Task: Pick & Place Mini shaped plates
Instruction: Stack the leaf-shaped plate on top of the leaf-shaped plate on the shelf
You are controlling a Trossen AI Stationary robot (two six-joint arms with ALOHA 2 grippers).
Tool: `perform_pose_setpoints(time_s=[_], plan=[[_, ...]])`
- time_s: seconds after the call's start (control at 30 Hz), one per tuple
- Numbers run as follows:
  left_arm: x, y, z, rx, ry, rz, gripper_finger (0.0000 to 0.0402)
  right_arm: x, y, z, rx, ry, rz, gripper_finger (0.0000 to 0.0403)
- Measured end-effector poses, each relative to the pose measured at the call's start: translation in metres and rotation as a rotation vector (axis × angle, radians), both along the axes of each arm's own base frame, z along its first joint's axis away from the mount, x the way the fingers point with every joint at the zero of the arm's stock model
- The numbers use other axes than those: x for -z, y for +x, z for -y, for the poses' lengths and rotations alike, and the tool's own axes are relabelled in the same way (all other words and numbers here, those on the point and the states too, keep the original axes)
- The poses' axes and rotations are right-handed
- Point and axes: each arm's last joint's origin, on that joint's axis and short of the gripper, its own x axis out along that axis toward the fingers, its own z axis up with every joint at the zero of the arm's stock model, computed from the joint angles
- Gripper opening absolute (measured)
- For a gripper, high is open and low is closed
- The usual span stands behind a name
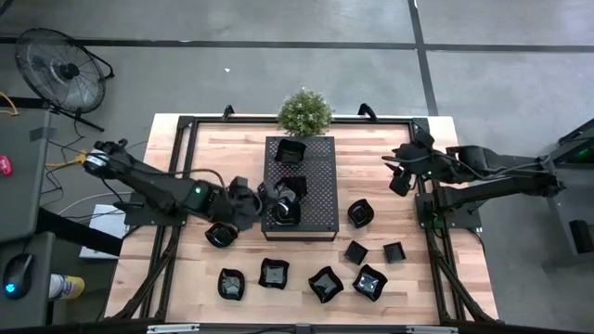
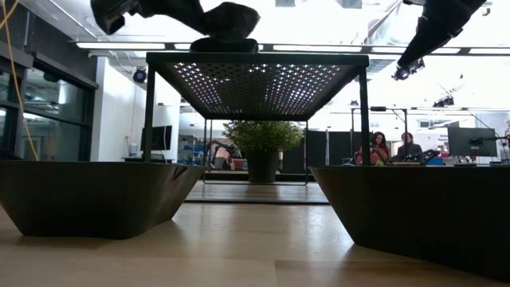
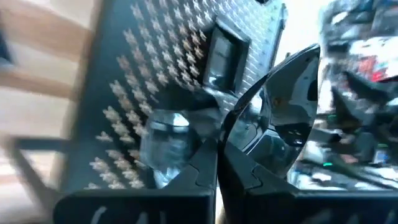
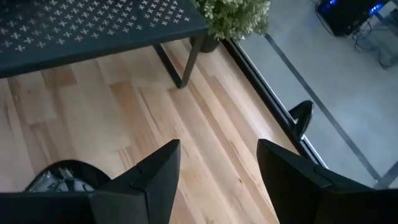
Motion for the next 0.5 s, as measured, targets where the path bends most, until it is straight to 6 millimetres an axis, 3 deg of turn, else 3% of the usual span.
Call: perform_pose_setpoints(time_s=[0.5], plan=[[-0.021, 0.01, 0.033, -0.123, 0.035, -0.081, 0.0, -0.007, 0.001, -0.001, -0.058, -0.019, 0.064, 0.0208]])
